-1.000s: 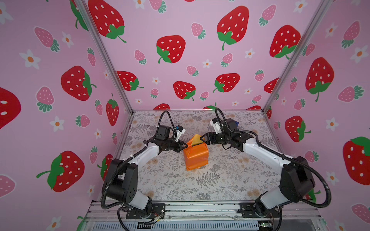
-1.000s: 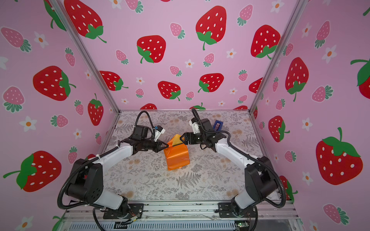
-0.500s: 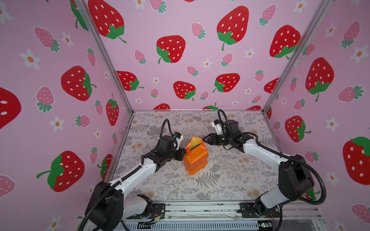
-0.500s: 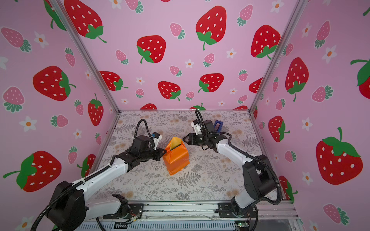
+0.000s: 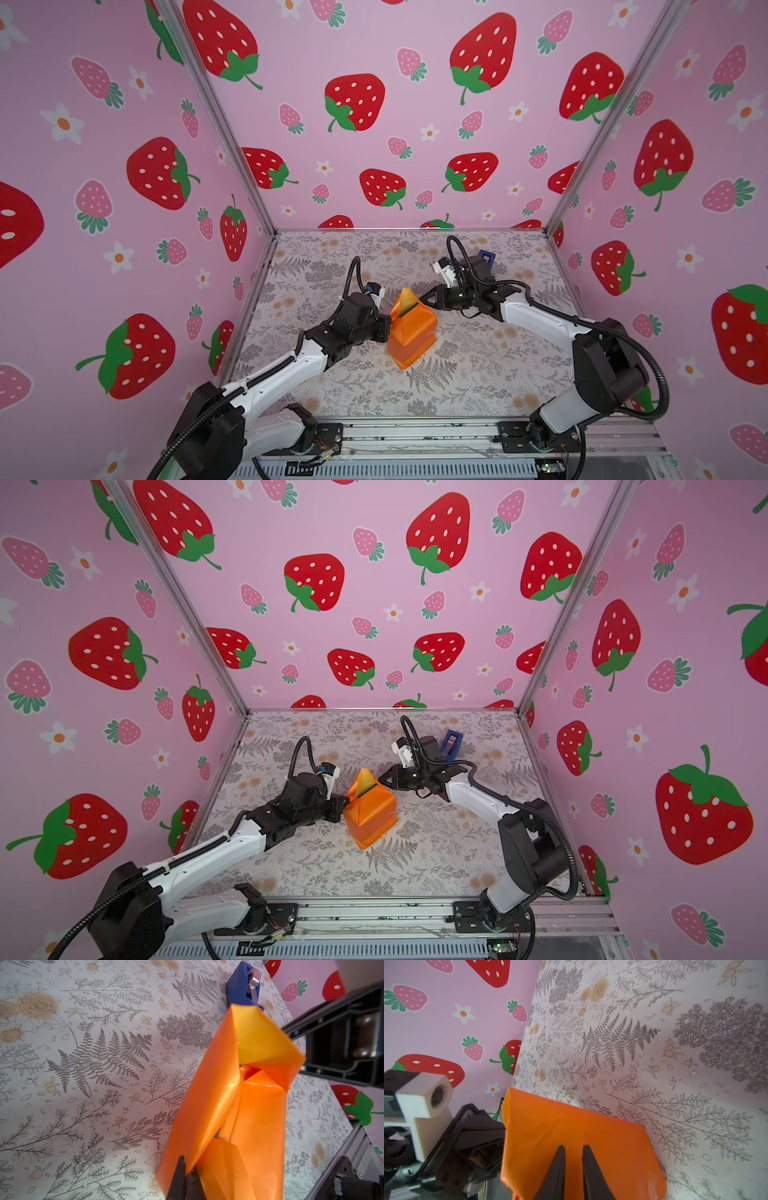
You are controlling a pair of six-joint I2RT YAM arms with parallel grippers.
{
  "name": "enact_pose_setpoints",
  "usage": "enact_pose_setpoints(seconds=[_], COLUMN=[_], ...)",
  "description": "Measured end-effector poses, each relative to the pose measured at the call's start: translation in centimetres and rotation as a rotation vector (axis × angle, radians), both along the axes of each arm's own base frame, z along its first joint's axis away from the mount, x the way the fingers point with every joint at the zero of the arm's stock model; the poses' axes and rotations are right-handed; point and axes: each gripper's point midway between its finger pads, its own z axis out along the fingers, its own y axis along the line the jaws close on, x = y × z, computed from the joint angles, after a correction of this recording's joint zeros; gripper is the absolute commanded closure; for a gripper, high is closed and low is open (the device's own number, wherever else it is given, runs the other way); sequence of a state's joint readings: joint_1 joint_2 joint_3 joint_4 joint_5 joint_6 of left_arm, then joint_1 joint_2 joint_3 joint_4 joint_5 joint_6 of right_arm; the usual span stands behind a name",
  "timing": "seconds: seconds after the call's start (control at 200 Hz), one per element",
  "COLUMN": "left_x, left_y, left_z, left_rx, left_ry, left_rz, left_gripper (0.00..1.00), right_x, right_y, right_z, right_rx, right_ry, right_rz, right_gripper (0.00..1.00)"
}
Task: Wrap a gift box in wrapping paper
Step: Fold the seventh fold of the wrapping paper on the gift box.
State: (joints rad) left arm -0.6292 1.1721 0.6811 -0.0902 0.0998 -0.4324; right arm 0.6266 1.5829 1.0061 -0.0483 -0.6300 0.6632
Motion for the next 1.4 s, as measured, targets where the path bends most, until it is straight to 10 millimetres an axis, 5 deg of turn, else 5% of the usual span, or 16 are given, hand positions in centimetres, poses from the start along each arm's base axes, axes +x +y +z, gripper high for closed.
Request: enact_pose_setpoints(seconds=[0.59, 0.765, 0.97, 1.261, 1.401], left_x=[0.0, -0.1, 0.0, 0.1, -0.1], left_y=[-0.3, -0.5, -0.8, -1.3, -1.9], left_z=[-0.1, 0.0, 0.1, 0.0, 0.0], left_rx=[-0.009, -0.016, -0.031, -0.048, -0.06], left_ry=[0.003, 0.004, 0.006, 0.011, 0.01], left_rz=[0.006, 0.001, -0.004, -0.013, -0.051], left_gripper=[0.95, 0.96, 0.96, 0.95, 0.83], right_x=[-1.0, -1.6, -2.9, -4.3, -4.3], right_y=[0.6, 0.7, 1.3, 1.7, 1.7], right_z=[-1.0, -0.1, 1.5, 0.1, -0.1], right_rx=[-0.022, -0.017, 0.019, -0.001, -0.002], right_ry=[-0.001, -0.013, -0.027, 0.01, 0.012], right_rz=[-0.024, -0.026, 0.004, 0.033, 0.033], right_gripper=[0.81, 0.66, 0.75, 0.82, 0.83])
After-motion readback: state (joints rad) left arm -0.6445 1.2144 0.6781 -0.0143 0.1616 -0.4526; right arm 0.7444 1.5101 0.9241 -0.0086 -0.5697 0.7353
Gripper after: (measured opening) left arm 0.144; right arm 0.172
